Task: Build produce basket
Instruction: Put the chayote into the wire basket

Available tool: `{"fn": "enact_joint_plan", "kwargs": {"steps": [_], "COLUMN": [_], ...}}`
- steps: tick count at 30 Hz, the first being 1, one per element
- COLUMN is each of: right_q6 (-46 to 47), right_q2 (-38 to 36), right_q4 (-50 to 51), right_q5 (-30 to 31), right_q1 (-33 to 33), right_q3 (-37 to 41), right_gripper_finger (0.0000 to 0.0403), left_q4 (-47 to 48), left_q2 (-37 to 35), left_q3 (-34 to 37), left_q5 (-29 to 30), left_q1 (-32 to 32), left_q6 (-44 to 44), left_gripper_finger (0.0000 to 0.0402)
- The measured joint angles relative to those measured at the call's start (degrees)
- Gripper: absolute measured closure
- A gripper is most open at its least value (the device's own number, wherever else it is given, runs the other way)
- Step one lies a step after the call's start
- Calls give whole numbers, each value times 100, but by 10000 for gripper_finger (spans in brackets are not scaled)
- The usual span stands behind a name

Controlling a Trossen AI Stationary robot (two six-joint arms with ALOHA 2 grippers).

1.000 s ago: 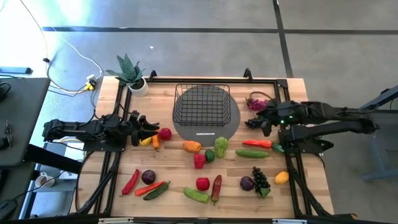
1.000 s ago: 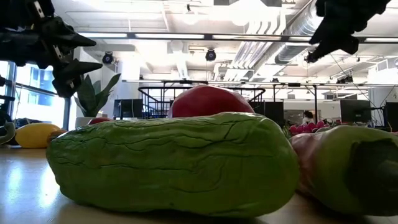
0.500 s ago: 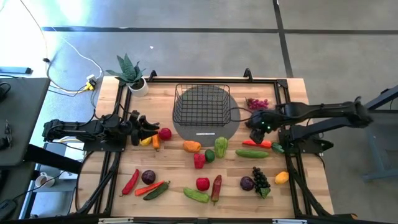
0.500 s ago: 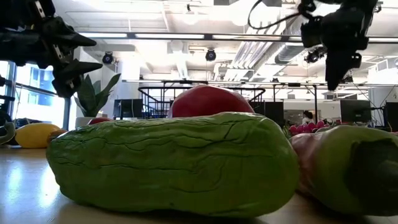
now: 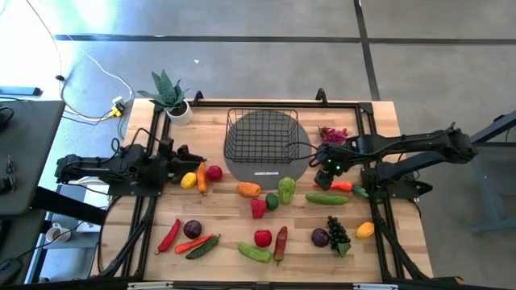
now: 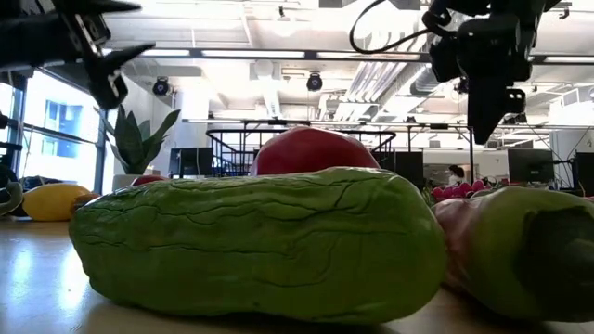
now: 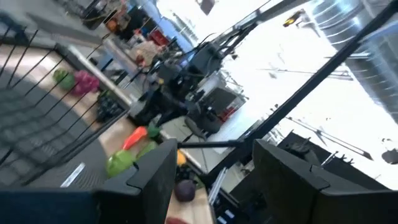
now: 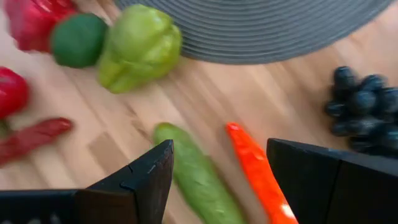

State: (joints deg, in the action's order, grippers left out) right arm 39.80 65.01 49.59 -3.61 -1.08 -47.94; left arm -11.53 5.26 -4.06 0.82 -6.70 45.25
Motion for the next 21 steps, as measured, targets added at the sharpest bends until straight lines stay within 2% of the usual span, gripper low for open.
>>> {"fn": "enact_joint_plan", "kwargs": {"steps": [5,10,16,21], "right_q6": [878,2005,3401,3856], "right_q2": [-15,-15,-15,-15], "right_q4": [-304,-1104,-2065,-2831], "right_q5": [-262,-371,18,455], "right_q1": [155,524,873,1122], "right_q3": [1,2,0,0], "right_gripper_finger": [162,162,162,162], "left_q4": [204,736,1568,2156], "left_q2": [0,0,0,0], "left_q3": [-405,-801,-1186,-1369], "left_q5": [71,201,255,388], "left_q1": [0,0,0,0], "left_q6": [-307,-347,-347,-347], "left_gripper_finger": [202,202,202,202]}}
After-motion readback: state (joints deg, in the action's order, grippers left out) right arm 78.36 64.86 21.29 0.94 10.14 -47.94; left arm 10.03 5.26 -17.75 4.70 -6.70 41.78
